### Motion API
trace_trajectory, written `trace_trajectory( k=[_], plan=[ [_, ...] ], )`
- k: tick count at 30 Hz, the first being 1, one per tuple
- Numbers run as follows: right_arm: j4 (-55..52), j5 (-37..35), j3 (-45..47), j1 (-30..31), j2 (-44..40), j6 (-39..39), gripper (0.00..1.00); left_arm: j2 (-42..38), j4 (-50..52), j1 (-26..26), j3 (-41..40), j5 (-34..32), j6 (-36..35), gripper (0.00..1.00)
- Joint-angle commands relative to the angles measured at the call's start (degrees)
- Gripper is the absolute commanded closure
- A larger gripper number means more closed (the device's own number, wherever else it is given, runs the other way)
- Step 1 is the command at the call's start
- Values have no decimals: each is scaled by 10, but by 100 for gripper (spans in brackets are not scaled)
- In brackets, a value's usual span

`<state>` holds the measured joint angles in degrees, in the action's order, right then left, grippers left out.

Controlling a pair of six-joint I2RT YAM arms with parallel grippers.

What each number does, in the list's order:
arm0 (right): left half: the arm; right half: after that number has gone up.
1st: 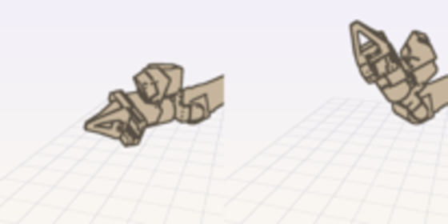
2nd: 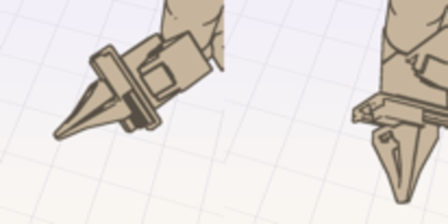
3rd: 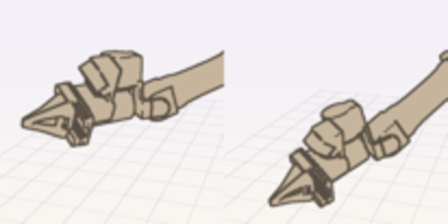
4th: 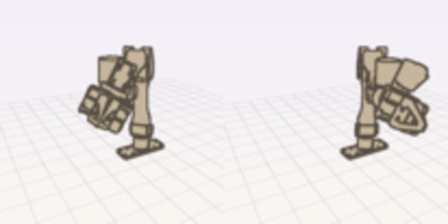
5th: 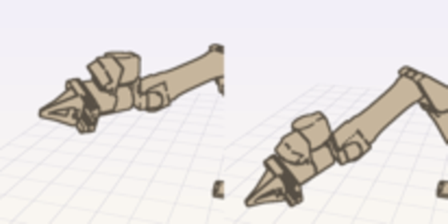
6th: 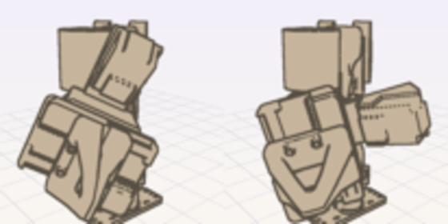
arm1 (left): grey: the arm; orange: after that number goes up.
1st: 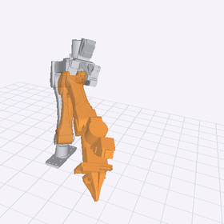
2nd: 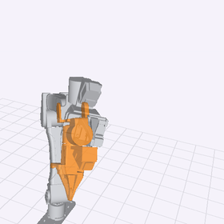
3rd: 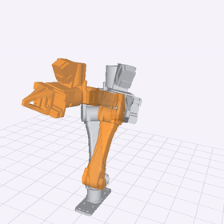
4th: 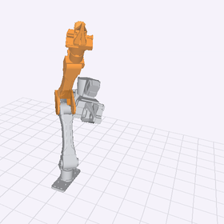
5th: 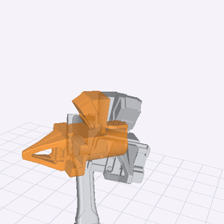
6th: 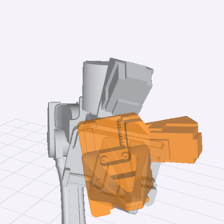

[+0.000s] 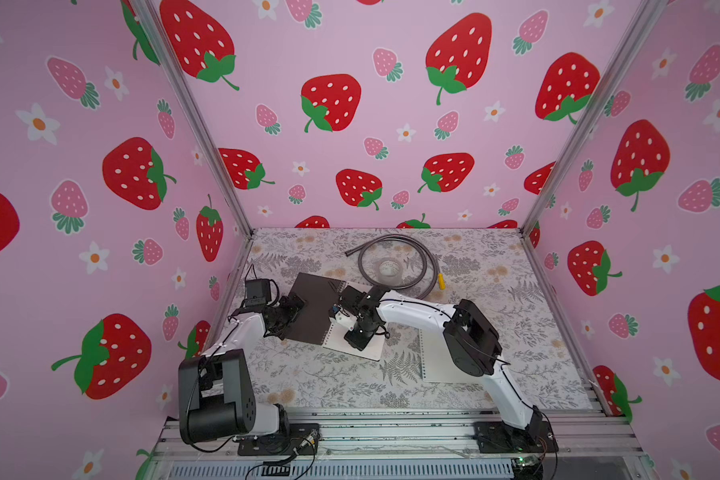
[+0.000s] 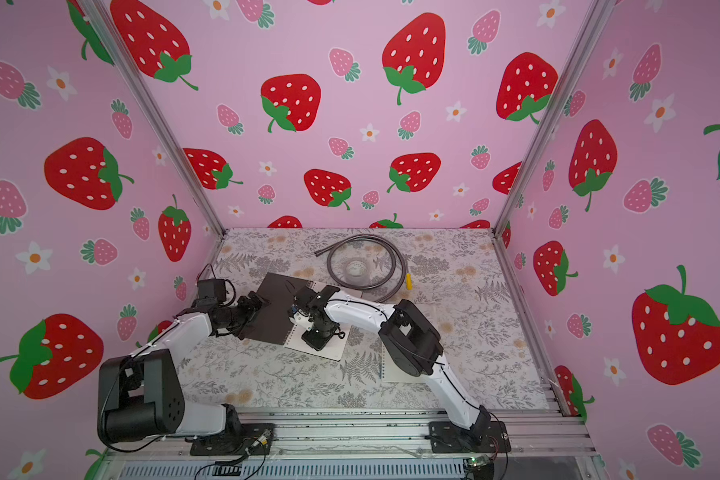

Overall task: Tear off pages from different notebooks
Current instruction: Adjust the notebook at the center of the board.

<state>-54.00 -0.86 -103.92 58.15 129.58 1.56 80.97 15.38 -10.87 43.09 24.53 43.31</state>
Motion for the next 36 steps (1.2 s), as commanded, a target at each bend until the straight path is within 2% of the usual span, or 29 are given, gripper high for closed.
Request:
trace_trajectory(
  k=[1,6,11,15,19,24,30,36],
  plan=[
    [-84,-104,73,-20,38,-10,77,-11,-13,1,-6,18,-5,5],
    [-95,-171,92,-52,17,-25,77,-7,-28,2,-8,37,-1,5],
    [-92,-224,70,-75,14,-43,77,-3,-37,6,-6,56,-2,4],
    [-72,-191,16,-74,9,-66,77,-2,-45,7,-6,66,-1,4],
    [-8,-137,-26,-73,-6,-87,77,0,-53,8,-7,76,0,4],
    [-15,-78,-153,-74,57,-98,76,0,-50,8,-4,73,-3,4],
    [-60,-129,-287,-80,152,-102,77,1,-52,8,-5,75,-3,4],
    [-49,-192,-305,-104,157,-144,76,-4,-52,8,-5,72,-5,4]
  ],
)
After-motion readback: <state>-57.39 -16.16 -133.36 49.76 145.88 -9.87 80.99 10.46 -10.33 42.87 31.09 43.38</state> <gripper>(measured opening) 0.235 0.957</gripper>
